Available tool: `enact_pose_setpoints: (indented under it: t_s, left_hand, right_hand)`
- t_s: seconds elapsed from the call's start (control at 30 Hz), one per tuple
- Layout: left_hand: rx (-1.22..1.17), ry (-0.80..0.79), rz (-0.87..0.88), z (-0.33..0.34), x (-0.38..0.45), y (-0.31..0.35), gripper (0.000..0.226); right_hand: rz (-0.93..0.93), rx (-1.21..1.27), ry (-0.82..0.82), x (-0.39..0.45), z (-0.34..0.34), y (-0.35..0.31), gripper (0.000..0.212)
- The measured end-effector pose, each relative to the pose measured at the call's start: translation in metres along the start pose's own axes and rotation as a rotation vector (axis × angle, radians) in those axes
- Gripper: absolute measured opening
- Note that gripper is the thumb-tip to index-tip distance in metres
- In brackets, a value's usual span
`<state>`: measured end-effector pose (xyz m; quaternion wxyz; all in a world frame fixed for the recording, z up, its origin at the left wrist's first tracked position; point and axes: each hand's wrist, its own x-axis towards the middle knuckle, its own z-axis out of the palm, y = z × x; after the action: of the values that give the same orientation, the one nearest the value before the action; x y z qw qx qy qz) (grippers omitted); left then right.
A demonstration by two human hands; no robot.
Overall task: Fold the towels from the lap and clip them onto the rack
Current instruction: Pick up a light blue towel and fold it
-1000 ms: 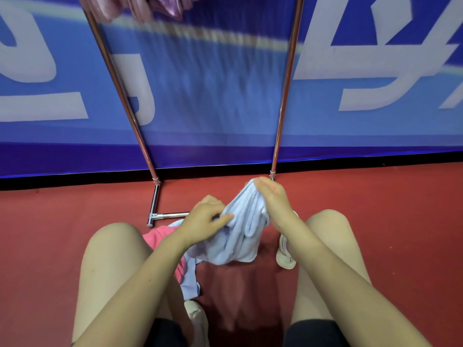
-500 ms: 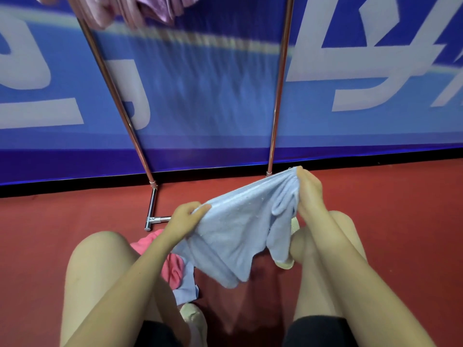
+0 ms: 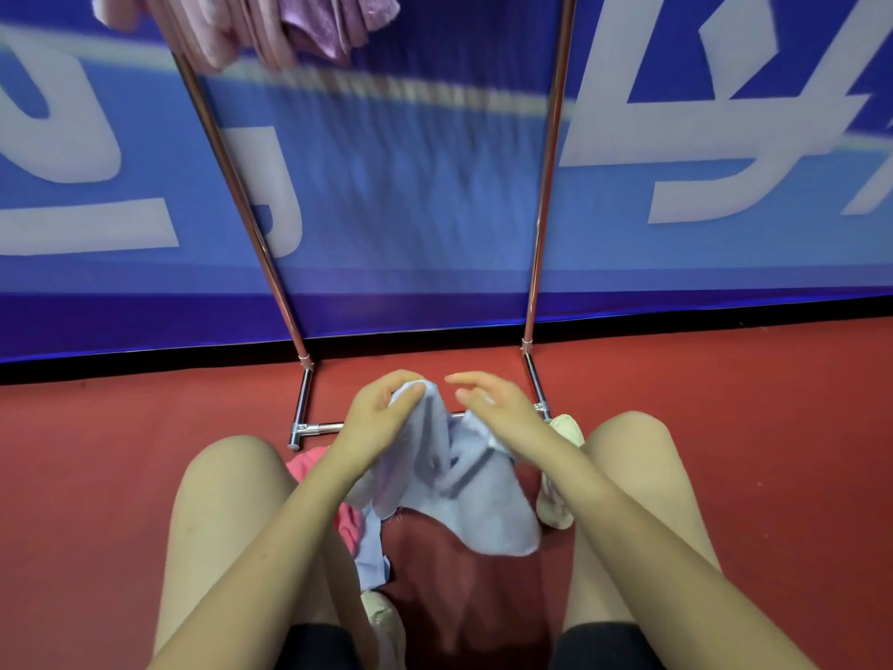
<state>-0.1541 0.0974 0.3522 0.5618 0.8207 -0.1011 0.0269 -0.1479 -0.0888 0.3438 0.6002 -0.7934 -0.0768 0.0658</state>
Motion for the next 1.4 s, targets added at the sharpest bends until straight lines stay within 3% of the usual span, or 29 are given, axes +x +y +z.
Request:
enact_pose_setpoints:
  t_s: [0.1, 0.23, 0.33, 0.4, 0.5, 0.67, 0.77, 0.87, 0.93, 1.1, 1.2, 1.33, 1.4]
  left_hand:
    - [0.015, -0.029, 0.041, 0.004, 0.003, 0.0, 0.017]
    - [0.042, -0.027, 0.041, -0.001, 0.002, -0.004, 0.018]
    - [0.259, -0.076, 0.016, -0.012, 0.003, -0.015, 0.013]
    - [0.4, -0.147, -0.025, -0.019, 0.003, -0.027, 0.026]
    - [0.384, -0.16, -0.109, -0.024, 0.001, -0.039, 0.043]
    - [0.318, -0.121, -0.238, -0.039, 0.0, -0.051, 0.044]
    - [0.166, -0.131, -0.358, -0.046, -0.002, -0.056, 0.038]
    - [-0.205, -0.087, -0.457, -0.047, -0.004, -0.055, 0.027]
    - [-0.501, -0.03, -0.53, -0.043, -0.002, -0.051, 0.026]
    - [-0.884, 0.044, -0.609, -0.036, 0.007, -0.04, 0.026]
    - [-0.968, 0.086, -0.634, -0.03, 0.008, -0.034, 0.022]
    - [-0.943, 0.17, -0.576, -0.01, 0.009, -0.026, 0.034]
    - [-0.864, 0.229, -0.596, 0.004, 0.008, -0.022, 0.027]
  right_hand:
    - [0.028, -0.067, -0.14, 0.002, 0.015, 0.002, 0.012]
    - [0.019, -0.11, -0.147, 0.002, 0.018, -0.002, 0.015]
    - [-0.01, -0.133, -0.043, 0.005, 0.012, -0.001, 0.018]
    - [-0.031, -0.142, 0.053, 0.007, 0.004, -0.002, 0.024]
    - [-0.014, -0.142, 0.151, 0.008, -0.01, -0.003, 0.022]
    - [0.104, 0.015, 0.344, 0.008, -0.031, 0.004, 0.017]
    - [0.197, 0.17, 0.412, 0.009, -0.04, 0.01, 0.021]
    - [0.244, 0.298, 0.475, 0.01, -0.045, 0.016, 0.032]
    - [0.267, 0.352, 0.512, 0.012, -0.045, 0.017, 0.026]
    - [0.314, 0.443, 0.553, 0.013, -0.038, 0.014, 0.018]
    - [0.322, 0.42, 0.56, 0.012, -0.033, 0.014, 0.019]
    - [0.33, 0.405, 0.536, 0.013, -0.031, 0.015, 0.025]
    - [0.34, 0.482, 0.472, 0.015, -0.028, 0.016, 0.027]
